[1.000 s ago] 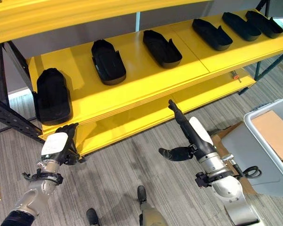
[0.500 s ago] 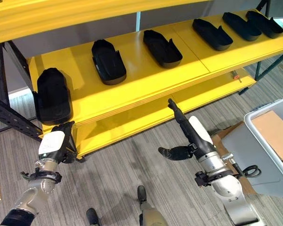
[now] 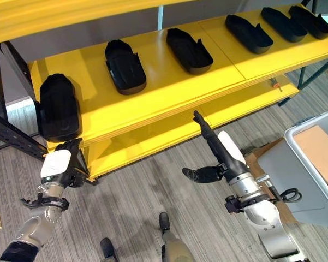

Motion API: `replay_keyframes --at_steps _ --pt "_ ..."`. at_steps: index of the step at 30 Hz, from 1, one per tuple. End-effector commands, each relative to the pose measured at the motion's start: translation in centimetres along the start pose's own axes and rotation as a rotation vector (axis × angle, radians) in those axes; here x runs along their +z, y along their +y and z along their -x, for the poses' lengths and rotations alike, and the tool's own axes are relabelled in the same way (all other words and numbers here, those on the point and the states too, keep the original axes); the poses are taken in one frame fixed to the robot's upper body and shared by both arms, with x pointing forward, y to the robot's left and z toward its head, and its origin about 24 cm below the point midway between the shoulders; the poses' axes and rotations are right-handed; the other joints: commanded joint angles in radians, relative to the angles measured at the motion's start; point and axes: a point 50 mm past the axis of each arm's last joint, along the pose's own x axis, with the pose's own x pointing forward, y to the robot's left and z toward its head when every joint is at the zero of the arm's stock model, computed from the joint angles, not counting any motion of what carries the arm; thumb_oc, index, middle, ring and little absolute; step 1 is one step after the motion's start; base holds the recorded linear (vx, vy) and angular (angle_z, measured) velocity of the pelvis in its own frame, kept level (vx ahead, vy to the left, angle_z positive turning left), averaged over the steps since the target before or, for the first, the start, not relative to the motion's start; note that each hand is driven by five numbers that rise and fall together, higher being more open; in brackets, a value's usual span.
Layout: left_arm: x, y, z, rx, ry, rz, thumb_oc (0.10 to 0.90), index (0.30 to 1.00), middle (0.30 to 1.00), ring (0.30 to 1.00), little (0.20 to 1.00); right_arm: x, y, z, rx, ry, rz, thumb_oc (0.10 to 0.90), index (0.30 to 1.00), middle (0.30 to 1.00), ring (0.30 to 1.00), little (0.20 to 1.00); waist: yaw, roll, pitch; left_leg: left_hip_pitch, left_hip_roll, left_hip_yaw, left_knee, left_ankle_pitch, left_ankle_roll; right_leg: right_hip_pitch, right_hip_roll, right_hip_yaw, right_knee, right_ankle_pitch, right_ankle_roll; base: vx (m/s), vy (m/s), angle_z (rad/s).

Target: Move parts from the plastic box to the shelf.

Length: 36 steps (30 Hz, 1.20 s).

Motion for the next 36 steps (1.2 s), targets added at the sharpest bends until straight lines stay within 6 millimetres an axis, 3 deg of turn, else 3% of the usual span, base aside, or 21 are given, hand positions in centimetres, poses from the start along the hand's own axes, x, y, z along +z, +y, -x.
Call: replay_keyframes --at_steps 1,36 --pt "-0.2 5.5 -3.5 0.243 -0.04 -0.074 0.9 1.0 1.0 1.0 1.0 3.8 -1.7 -1.4 -0.105 -0.234 0.013 0.9 1.0 1.0 1.0 1.0 -0.017 -0.041 -0.038 0.048 0.012 -0.037 -0.004 0.022 -0.01 0.084 -0.04 -0.037 0.018 -0.093 0.045 0.0 0.0 0.0" --pt "1.6 6.6 -6.7 0.26 -0.095 -0.101 0.9 1.0 1.0 1.0 1.0 4.3 -1.5 -1.4 -0.082 -0.263 0.012 0.9 1.0 1.0 1.0 1.0 -0.042 -0.043 -0.032 0.045 0.009 -0.022 -0.004 0.024 -0.012 0.058 -0.041 -0.018 0.028 -0.089 0.048 0.0 0.0 0.0"
